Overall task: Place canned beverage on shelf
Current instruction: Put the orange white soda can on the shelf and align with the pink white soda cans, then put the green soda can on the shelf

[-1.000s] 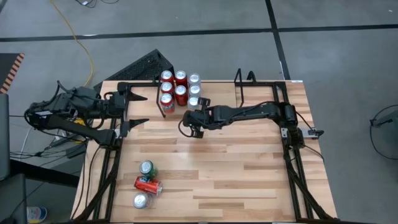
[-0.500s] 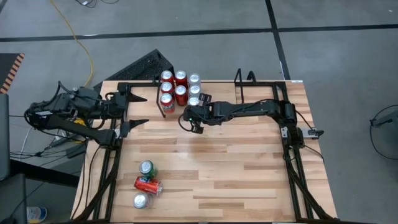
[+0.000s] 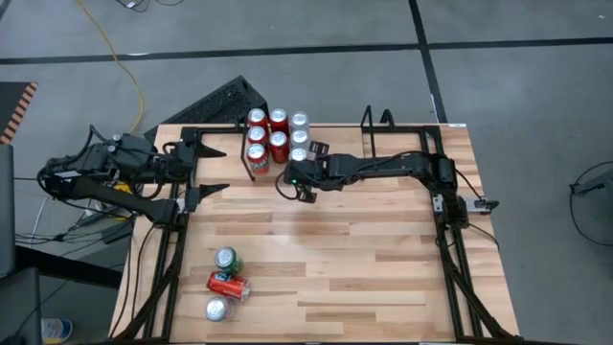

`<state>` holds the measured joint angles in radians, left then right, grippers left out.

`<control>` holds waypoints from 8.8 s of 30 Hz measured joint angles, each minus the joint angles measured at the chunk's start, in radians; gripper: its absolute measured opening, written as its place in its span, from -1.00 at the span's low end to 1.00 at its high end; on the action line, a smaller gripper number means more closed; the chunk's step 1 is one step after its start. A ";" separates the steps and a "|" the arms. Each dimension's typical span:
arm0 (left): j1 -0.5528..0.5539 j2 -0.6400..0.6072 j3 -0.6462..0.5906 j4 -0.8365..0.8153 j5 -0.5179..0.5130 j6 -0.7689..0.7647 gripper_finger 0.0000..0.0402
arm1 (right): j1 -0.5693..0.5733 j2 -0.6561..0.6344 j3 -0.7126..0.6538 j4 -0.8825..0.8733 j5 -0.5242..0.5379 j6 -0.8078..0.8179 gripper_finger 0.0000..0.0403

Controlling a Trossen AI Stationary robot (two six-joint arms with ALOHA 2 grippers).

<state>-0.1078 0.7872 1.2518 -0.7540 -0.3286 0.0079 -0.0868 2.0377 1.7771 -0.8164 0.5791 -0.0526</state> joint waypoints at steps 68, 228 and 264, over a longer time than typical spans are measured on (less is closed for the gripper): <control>-0.814 0.336 -0.278 -0.202 -0.229 -0.699 0.79 | 0.593 -0.159 0.197 -0.425 -0.117 0.489 0.32; -0.389 0.611 0.093 0.077 0.170 1.003 0.46 | 0.318 -0.133 -0.260 0.790 -0.887 0.106 0.83; -0.546 0.456 0.096 0.114 -0.332 0.647 0.60 | 0.283 -0.116 -0.262 0.825 -0.695 0.082 0.38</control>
<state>-0.6535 1.2427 1.3479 -0.6403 -0.6608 0.6551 0.1963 1.9219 1.5148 0.0086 -0.1154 0.0292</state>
